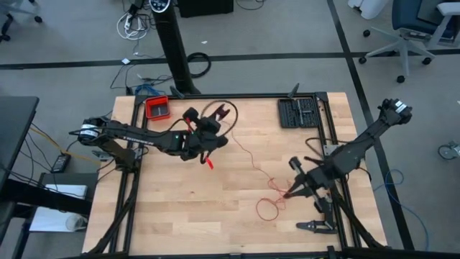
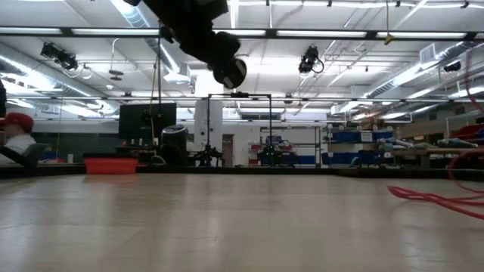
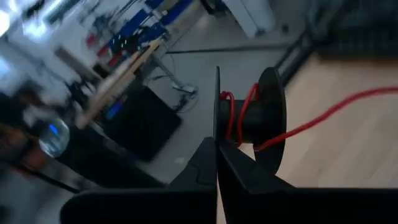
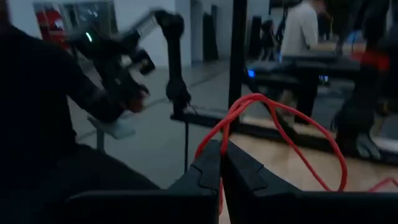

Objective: Coil cords
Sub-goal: Uncoil the red wire from the spool

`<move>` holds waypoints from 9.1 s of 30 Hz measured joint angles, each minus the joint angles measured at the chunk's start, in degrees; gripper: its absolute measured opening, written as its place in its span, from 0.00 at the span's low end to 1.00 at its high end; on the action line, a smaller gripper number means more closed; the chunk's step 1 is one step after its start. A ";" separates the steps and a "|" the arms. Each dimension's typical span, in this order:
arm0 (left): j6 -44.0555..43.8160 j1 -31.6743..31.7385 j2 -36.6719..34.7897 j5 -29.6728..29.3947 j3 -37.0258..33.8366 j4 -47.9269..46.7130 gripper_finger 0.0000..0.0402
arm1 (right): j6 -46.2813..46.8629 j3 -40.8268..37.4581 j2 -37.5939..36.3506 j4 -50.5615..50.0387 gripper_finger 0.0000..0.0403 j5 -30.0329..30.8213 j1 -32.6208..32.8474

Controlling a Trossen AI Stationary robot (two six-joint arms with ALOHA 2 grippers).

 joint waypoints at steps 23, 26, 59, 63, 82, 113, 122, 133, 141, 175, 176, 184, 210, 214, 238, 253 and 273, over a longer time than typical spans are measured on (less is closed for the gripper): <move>3.71 -0.01 0.00 52.58 0.00 10.83 0.01 | 40.34 0.00 12.17 -45.53 0.02 14.66 -25.27; 6.93 0.03 0.00 50.99 0.00 5.78 0.01 | 45.96 0.00 10.82 -51.48 0.02 20.36 -25.66; 2.53 0.47 0.00 9.57 0.00 -2.85 0.01 | 1.64 0.00 0.97 3.15 0.02 -4.65 -3.07; -1.89 0.35 0.00 9.88 0.00 4.21 0.01 | 2.61 0.00 5.75 1.38 0.02 -4.56 -4.78; 12.77 -5.09 0.00 29.08 0.00 11.38 0.01 | 28.10 -0.01 16.73 -26.84 0.02 2.48 -24.17; 7.65 -0.84 0.00 6.69 0.00 -1.20 0.01 | -1.45 0.00 1.22 2.20 0.02 8.50 -4.40; -8.41 -0.68 0.00 8.38 0.00 11.39 0.01 | -3.47 0.00 9.04 3.59 0.02 2.42 -7.37; -11.59 -2.50 0.00 15.45 0.00 19.64 0.01 | 8.23 -0.01 21.74 2.14 0.02 -6.87 -17.36; -7.52 -2.75 0.00 14.76 0.00 20.39 0.01 | 20.54 0.00 28.32 -1.00 0.02 -21.47 -22.74; 22.51 -8.56 0.00 8.95 0.02 27.13 0.01 | 39.02 -0.01 0.57 -44.05 0.01 46.66 -14.35; 22.51 -8.56 0.00 7.06 0.02 27.63 0.01 | 37.67 -0.02 0.19 -42.83 0.01 48.55 -13.03; 22.86 -8.56 0.00 -4.42 0.02 31.08 0.01 | 13.62 0.00 1.42 -22.47 0.01 54.80 -5.24; 24.60 -5.72 0.02 -21.34 0.02 23.08 0.01 | 0.96 0.00 2.67 -10.20 0.01 19.26 -4.49; 20.99 -5.70 0.02 -19.91 0.02 23.61 0.01 | 3.80 -0.02 5.39 -10.65 0.01 13.85 -7.14; 11.48 -8.96 0.02 21.96 0.02 36.41 0.01 | 21.41 -0.02 22.05 -25.07 0.01 6.14 -22.78; 26.24 -11.14 0.02 25.58 0.02 23.64 0.01 | 49.85 0.00 13.23 -60.25 0.01 26.55 -24.21; 25.24 -7.31 0.02 8.28 0.02 0.84 0.01 | 49.88 -0.02 -0.88 -57.77 0.01 37.09 -12.92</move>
